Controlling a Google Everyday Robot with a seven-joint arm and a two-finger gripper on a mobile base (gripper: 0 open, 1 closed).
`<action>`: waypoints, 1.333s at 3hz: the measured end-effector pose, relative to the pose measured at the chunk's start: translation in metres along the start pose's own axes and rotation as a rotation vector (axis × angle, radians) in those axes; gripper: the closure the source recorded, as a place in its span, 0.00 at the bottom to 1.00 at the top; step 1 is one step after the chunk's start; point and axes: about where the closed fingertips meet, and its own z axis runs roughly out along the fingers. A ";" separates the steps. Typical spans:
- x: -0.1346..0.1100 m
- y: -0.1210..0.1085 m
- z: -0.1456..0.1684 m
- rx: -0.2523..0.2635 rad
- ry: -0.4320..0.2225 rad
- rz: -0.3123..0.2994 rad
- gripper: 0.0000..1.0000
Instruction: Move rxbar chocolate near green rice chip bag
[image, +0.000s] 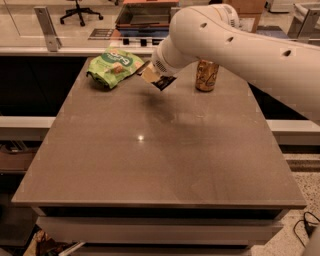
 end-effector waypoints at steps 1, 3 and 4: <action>-0.008 -0.002 0.019 -0.014 -0.051 0.015 1.00; -0.017 -0.001 0.037 -0.036 -0.094 0.019 0.82; -0.017 0.001 0.037 -0.038 -0.094 0.018 0.59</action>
Offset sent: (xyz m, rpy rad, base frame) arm 0.0458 0.0361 -0.0179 0.1428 -0.0482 0.0594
